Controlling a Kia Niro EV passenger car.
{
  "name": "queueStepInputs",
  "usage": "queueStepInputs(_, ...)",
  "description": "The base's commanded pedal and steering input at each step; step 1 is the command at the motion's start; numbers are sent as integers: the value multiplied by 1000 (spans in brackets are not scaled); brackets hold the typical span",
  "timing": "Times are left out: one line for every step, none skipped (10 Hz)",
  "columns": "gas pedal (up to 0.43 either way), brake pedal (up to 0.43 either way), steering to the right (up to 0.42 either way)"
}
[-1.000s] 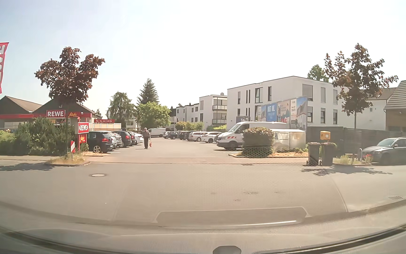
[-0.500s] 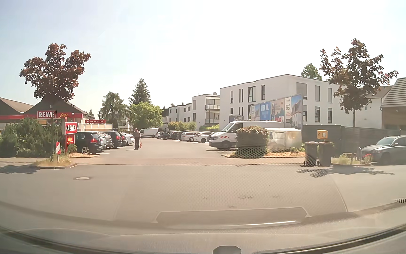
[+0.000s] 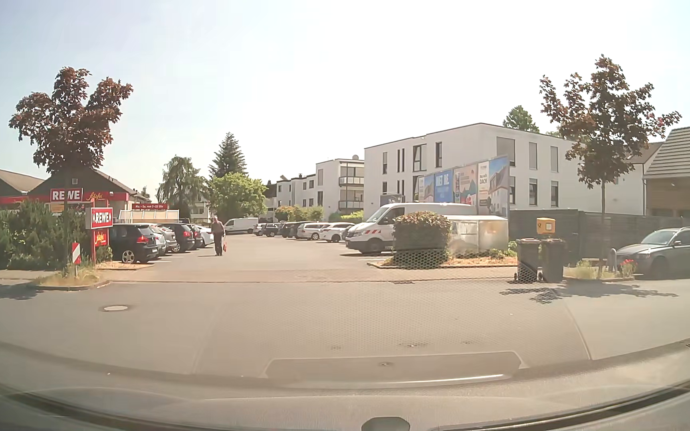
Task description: Follow the waypoints while adhering to traffic rules and regulations
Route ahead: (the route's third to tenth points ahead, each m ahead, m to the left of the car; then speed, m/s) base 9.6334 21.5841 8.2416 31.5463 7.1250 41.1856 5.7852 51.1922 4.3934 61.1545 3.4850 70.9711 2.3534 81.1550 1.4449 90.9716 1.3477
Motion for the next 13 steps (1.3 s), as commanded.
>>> queueStepInputs(0,152,83)
queueStepInputs(0,159,74)
queueStepInputs(0,159,68)
queueStepInputs(0,165,60)
queueStepInputs(0,171,53)
queueStepInputs(0,177,49)
queueStepInputs(0,171,45)
queueStepInputs(0,165,41)
queueStepInputs(0,165,37)
queueStepInputs(0,165,33)
queueStepInputs(0,165,30)
queueStepInputs(0,171,23)
queueStepInputs(0,171,18)
